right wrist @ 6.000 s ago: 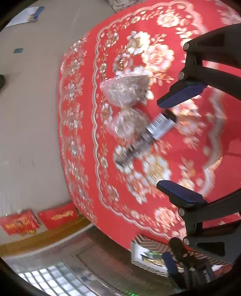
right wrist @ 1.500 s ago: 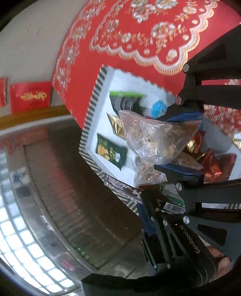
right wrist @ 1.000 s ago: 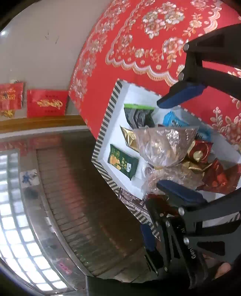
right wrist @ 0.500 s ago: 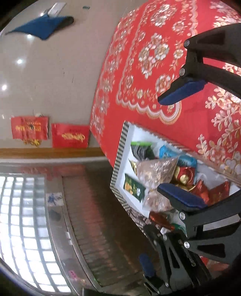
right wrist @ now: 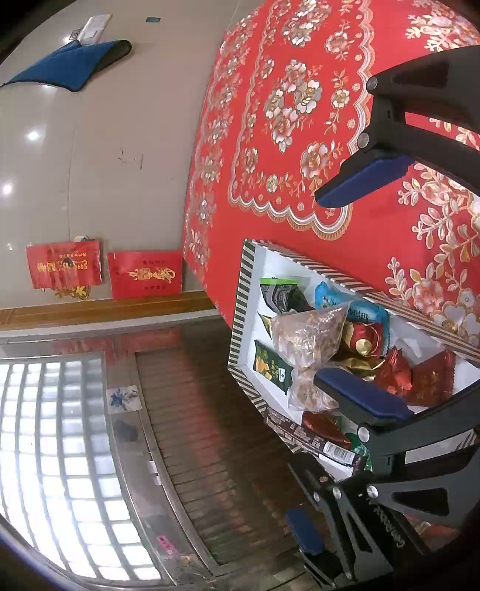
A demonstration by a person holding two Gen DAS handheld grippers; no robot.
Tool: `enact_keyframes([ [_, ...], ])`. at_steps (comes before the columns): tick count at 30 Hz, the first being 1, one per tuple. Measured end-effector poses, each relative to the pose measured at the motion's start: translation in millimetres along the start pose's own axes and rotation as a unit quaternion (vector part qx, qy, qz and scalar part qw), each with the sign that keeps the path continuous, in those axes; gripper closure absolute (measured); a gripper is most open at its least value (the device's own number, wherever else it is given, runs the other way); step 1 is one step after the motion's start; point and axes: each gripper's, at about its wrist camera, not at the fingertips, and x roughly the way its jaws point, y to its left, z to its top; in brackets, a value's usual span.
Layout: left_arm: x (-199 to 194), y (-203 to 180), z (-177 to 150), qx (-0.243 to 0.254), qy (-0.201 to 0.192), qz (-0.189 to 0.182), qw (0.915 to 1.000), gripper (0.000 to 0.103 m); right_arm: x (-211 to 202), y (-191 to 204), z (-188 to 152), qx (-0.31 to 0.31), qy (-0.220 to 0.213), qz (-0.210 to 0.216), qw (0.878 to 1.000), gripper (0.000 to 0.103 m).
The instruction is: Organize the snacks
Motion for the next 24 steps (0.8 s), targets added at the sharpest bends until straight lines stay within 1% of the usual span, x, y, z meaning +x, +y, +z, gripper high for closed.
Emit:
enact_keyframes([
  [1, -0.1, 0.2, -0.1, 0.001, -0.002, 0.001, 1.0, 0.019, 0.2, 0.4, -0.3, 0.001, 0.0, 0.001, 1.0, 0.013],
  [5, 1.1, 3.9, -0.4, -0.007, 0.001, -0.009, 0.9999, 0.019, 1.0, 2.4, -1.4, 0.003, -0.002, 0.003, 1.0, 0.013],
  [9, 3.2, 4.9, -1.5, -0.004, 0.002, -0.003, 1.0, 0.019, 1.9, 3.0, -1.9, 0.001, -0.002, 0.003, 1.0, 0.013],
  [11, 4.4, 4.5, -2.4, -0.002, 0.005, -0.005, 1.0, 0.018, 3.9, 2.8, -2.6, 0.001, 0.0, 0.004, 1.0, 0.013],
  [15, 4.1, 4.9, -2.9, 0.0, 0.001, -0.008, 1.0, 0.015, 5.8, 2.4, -4.0, 0.004, 0.003, 0.007, 1.0, 0.013],
  [18, 4.1, 4.7, -3.1, 0.004, 0.0, -0.003, 1.0, 0.013, 6.2, 1.7, -3.7, 0.006, 0.003, 0.009, 1.0, 0.013],
  [21, 5.9, 7.1, -2.9, -0.002, 0.005, -0.013, 0.9999, 0.012, 6.3, 1.8, -3.1, 0.007, 0.001, 0.01, 1.0, 0.013],
  [24, 7.3, 7.6, -3.3, -0.003, 0.007, -0.014, 0.9999, 0.012, 6.7, 1.9, -3.1, 0.006, 0.001, 0.011, 1.0, 0.013],
])
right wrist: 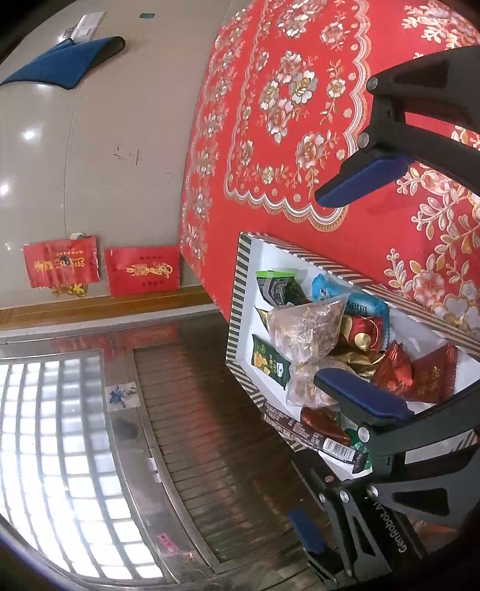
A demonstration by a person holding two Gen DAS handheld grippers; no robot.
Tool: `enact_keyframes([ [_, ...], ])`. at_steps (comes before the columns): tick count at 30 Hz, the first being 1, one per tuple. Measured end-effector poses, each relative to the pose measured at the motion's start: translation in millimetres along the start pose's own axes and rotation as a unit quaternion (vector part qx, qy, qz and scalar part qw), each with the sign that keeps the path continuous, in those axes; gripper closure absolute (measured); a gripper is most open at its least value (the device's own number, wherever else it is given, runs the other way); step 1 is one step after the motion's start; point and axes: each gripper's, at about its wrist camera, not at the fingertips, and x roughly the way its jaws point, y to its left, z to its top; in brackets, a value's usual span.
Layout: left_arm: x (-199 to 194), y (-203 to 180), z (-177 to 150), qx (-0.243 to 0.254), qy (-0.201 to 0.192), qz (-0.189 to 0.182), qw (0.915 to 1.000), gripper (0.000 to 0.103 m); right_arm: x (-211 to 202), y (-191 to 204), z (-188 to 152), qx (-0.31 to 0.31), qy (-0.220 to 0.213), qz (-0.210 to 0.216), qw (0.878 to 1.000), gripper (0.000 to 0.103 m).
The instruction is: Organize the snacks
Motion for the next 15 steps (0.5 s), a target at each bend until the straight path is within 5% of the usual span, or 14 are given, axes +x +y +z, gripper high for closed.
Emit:
enact_keyframes([
  [15, -1.0, -4.5, -1.2, 0.024, -0.018, 0.006, 0.9995, 0.012, 0.2, -1.3, -1.3, 0.007, 0.003, 0.006, 1.0, 0.013],
])
